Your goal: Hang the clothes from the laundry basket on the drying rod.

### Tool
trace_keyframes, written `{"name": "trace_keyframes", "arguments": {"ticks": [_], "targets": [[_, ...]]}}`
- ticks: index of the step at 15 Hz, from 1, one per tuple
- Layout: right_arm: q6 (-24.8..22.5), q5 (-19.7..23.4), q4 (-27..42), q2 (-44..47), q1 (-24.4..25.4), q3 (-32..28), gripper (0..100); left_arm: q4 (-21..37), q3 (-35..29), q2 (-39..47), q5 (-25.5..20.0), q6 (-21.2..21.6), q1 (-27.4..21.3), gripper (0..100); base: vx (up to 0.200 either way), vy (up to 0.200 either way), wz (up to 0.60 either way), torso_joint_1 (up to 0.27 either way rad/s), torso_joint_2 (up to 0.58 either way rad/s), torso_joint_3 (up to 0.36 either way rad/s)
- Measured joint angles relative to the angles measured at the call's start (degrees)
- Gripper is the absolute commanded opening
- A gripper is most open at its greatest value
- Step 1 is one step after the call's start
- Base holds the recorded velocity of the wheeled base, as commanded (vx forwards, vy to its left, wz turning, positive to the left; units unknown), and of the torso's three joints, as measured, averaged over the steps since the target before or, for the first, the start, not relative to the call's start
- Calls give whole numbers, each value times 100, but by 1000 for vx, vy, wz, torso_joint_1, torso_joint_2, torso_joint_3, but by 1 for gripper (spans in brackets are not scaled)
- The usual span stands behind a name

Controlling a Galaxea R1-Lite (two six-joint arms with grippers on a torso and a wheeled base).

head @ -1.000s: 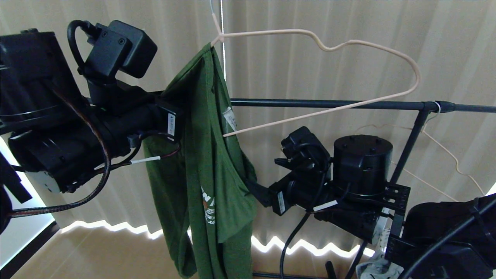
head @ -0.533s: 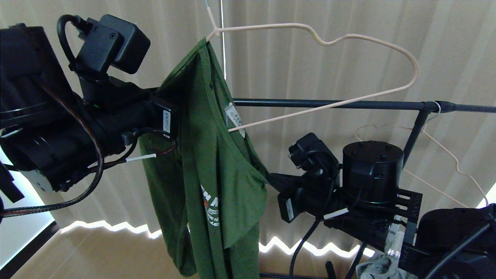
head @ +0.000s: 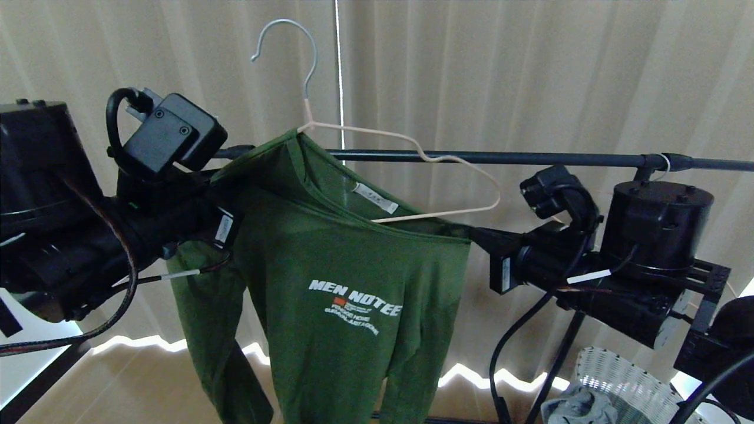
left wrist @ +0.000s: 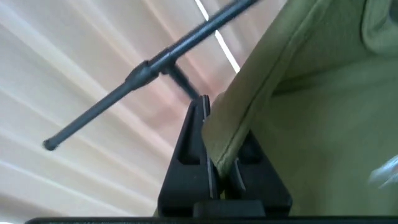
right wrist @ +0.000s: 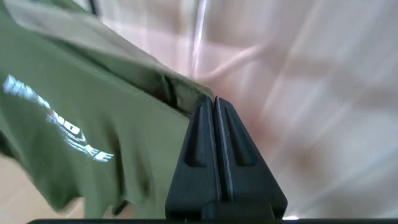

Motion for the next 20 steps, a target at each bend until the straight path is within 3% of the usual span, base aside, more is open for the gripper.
{"name": "trace_keyframes", "arguments": {"ticks": [3, 8, 11, 14, 15, 20], "targets": [[-6, 11, -6, -113, -351, -44, 0, -13, 250, -66, 0, 532, 245, 0, 0, 0, 0, 0, 0, 0], [-11, 72, -13, -179, -395, -168, 0, -11, 573, -85, 46, 1103, 453, 0, 0, 0, 0, 0, 0, 0], [-15, 61, 66, -229, 72, -177, 0, -13, 628, -69, 422, 1112, 473, 0, 0, 0, 0, 0, 0, 0], [-26, 61, 386, -293, 564, -236, 0, -20, 702, -74, 494, 1084, 460, 0, 0, 0, 0, 0, 0, 0], [-28, 57, 503, -323, 722, -247, 100, -18, 717, -74, 505, 1053, 455, 0, 0, 0, 0, 0, 0, 0], [-211, 50, 673, -405, 1163, -273, 100, -16, 722, -63, 510, 635, 380, 0, 0, 0, 0, 0, 0, 0]]}}
